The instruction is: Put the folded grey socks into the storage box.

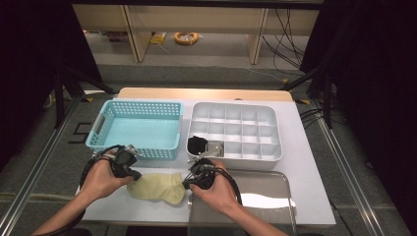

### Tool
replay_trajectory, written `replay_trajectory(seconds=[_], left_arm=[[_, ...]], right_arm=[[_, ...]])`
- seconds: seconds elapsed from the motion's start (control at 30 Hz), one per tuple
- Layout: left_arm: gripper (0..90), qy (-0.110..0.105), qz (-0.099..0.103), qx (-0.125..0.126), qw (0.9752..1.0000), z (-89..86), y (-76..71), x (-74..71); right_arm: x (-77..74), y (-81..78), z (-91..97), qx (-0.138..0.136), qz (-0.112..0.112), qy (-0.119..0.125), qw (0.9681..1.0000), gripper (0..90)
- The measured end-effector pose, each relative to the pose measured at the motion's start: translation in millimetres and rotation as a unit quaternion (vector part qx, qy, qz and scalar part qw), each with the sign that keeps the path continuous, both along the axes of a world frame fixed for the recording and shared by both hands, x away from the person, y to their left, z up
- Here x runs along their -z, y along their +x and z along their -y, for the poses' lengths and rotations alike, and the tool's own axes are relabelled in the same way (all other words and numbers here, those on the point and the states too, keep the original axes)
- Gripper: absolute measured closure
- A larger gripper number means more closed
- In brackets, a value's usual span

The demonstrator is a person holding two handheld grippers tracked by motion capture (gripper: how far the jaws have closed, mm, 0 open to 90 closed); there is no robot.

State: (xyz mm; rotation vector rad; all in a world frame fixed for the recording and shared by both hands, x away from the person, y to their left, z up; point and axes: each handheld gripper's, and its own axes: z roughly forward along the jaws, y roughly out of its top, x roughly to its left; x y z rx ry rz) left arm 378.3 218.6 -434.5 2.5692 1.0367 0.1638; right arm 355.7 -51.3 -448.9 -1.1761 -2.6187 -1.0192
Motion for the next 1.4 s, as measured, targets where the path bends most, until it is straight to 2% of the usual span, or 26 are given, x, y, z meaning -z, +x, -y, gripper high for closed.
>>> replay_trajectory(seconds=[0.03, 0.07, 0.1, 0.17, 0.33, 0.4, 0.53, 0.63, 0.67, 0.73, 0.8, 0.87, 0.9, 0.93, 0.97, 1.0, 1.03, 1.07, 1.1, 1.13, 1.2, 1.23, 1.3, 1.33, 1.37, 1.4], left_arm=[[88.9, 0.002, -0.002, 0.007, 1.0, 0.7, 2.2, 0.9], [88.7, -0.007, 0.0, -0.002, 1.0, 2.9, 2.4, 3.6], [88.6, 0.001, 0.0, 0.005, 1.0, 3.7, 3.8, 4.7], [88.3, -0.001, 0.006, 0.009, 0.9999, 5.6, 5.4, 8.2], [83.3, -0.012, 0.014, 0.003, 0.9998, 2.5, 5.7, 12.0], [76.5, -0.024, 0.026, -0.002, 0.9994, -1.4, 3.7, 10.3], [65.9, -0.061, 0.053, -0.01, 0.9967, -12.5, -3.7, 2.9], [60.6, -0.099, 0.074, -0.033, 0.9918, -20.2, -11.0, -0.9], [58.3, -0.111, 0.073, -0.038, 0.9904, -22.8, -13.6, -2.9], [52.5, -0.144, 0.087, -0.049, 0.9845, -26.5, -17.2, -3.4], [48.1, -0.183, 0.098, -0.061, 0.9763, -28.7, -19.9, -1.7], [45.8, -0.199, 0.095, -0.066, 0.9732, -30.6, -20.9, -0.8], [45.0, -0.215, 0.102, -0.076, 0.9683, -30.1, -21.4, 1.2], [44.5, -0.211, 0.096, -0.069, 0.9704, -32.6, -21.1, 0.7], [44.0, -0.224, 0.099, -0.083, 0.9659, -30.7, -21.9, 2.7], [43.3, -0.218, 0.101, -0.078, 0.9677, -32.3, -22.0, 3.9], [42.6, -0.218, 0.098, -0.081, 0.9677, -31.9, -22.9, 5.1], [42.2, -0.212, 0.089, -0.077, 0.9701, -32.3, -23.6, 5.9], [41.7, -0.224, 0.089, -0.088, 0.9664, -30.1, -25.2, 9.0], [40.9, -0.214, 0.083, -0.088, 0.9694, -31.3, -26.6, 9.8], [39.4, -0.214, 0.074, -0.098, 0.9691, -33.5, -27.4, 14.4], [39.3, -0.225, 0.067, -0.118, 0.9647, -33.8, -27.5, 18.1], [39.1, -0.209, 0.048, -0.124, 0.9689, -43.0, -23.2, 24.3], [39.2, -0.205, 0.04, -0.14, 0.968, -45.4, -21.7, 28.7], [39.6, -0.191, 0.033, -0.151, 0.9693, -47.5, -20.9, 31.5], [40.2, -0.191, 0.021, -0.152, 0.9695, -49.6, -19.5, 35.1]], right_arm=[[0.5, 0.0, -0.4, 0.005, -0.008, -0.004, 1.0, 87.4], [1.9, 1.2, 0.1, 0.0, 0.001, -0.004, 1.0, 87.3], [1.1, -0.1, -0.3, 0.014, -0.012, -0.012, 0.9998, 87.1], [3.2, 1.8, 0.3, 0.002, -0.002, -0.009, 1.0, 86.3], [3.0, 0.1, 1.0, 0.012, 0.001, -0.019, 0.9997, 83.1], [2.0, -1.2, 0.8, 0.021, -0.009, -0.021, 0.9995, 81.0], [-1.4, -0.9, 3.8, 0.024, 0.006, -0.013, 0.9996, 77.6], [-4.6, -0.2, 7.5, 0.02, 0.03, -0.002, 0.9994, 75.3], [-6.1, -1.4, 8.3, 0.031, 0.032, -0.001, 0.999, 74.3], [-8.3, -1.5, 11.3, 0.037, 0.035, -0.003, 0.9987, 72.8], [-8.9, -1.1, 14.3, 0.033, 0.04, 0.004, 0.9987, 71.8], [-8.8, -1.0, 16.8, 0.035, 0.046, 0.007, 0.9983, 71.1], [-9.0, -1.4, 17.9, 0.038, 0.045, 0.008, 0.9982, 70.9], [-8.2, -1.3, 18.5, 0.039, 0.047, 0.011, 0.9981, 70.8], [-8.5, -1.9, 19.1, 0.043, 0.043, 0.01, 0.9981, 70.6], [-8.2, -1.5, 19.9, 0.04, 0.047, 0.013, 0.998, 70.4], [-8.7, -1.7, 20.5, 0.042, 0.047, 0.014, 0.9979, 70.2], [-8.3, -0.9, 21.0, 0.043, 0.05, 0.013, 0.9977, 69.9], [-8.7, -0.4, 22.1, 0.044, 0.05, 0.01, 0.9977, 69.7], [-9.7, -1.0, 22.3, 0.053, 0.043, 0.007, 0.9976, 69.6], [-9.2, 0.7, 24.3, 0.044, 0.056, 0.016, 0.9973, 69.3], [-9.9, 0.2, 24.8, 0.049, 0.053, 0.015, 0.9973, 69.2], [-9.9, 1.0, 26.9, 0.047, 0.057, 0.017, 0.9971, 69.1], [-10.4, 0.4, 27.3, 0.052, 0.05, 0.015, 0.9973, 69.1], [-10.7, 0.1, 27.5, 0.055, 0.049, 0.015, 0.9972, 69.1], [-11.4, -0.5, 28.0, 0.064, 0.047, 0.007, 0.9968, 69.0]])
